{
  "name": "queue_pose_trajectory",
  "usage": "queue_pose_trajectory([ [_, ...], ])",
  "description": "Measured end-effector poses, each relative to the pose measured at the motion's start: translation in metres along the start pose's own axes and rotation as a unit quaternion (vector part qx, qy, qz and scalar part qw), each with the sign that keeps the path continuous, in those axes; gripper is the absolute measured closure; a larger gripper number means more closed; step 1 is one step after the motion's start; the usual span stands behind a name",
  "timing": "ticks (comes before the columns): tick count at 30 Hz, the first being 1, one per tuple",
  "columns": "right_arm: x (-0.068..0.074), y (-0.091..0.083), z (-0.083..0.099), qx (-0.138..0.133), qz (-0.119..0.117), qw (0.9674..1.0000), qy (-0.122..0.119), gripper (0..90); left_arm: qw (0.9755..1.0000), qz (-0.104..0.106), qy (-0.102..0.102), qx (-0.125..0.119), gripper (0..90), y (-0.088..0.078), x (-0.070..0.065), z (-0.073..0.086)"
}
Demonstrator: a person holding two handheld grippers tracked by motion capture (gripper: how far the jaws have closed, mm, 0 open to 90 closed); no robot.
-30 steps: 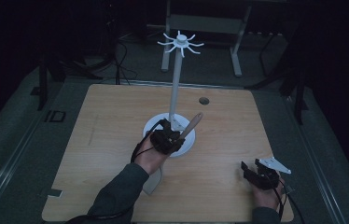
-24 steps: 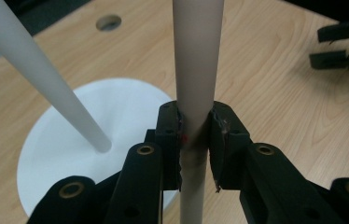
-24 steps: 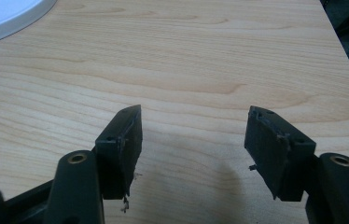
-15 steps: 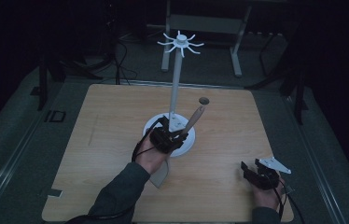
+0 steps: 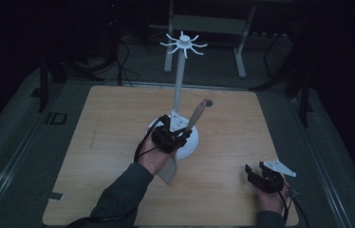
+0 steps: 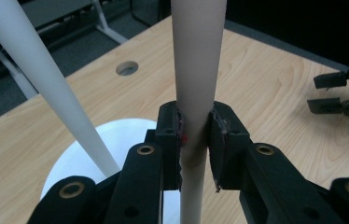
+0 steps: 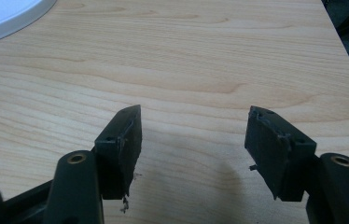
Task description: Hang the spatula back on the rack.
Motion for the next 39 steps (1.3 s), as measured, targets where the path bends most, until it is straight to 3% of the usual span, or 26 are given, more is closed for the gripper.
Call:
queue_pose_trajectory([
  [39, 0.000, 0.000, 0.000, 0.001, -0.001, 1.0000, -0.001, 35.9, 0.9980, -0.026, 0.003, -0.057, 75.6, -0.013, 0.001, -0.022],
])
Point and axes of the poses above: each handheld gripper's, and its own axes: y roughly forward along the jaws, z roughly out of its underside, x roughly to its left, the point moved 1 cm from there along y, roughly forward along the jaws, and after that the axes turned 1 degree about z, right-handed, at the moved point
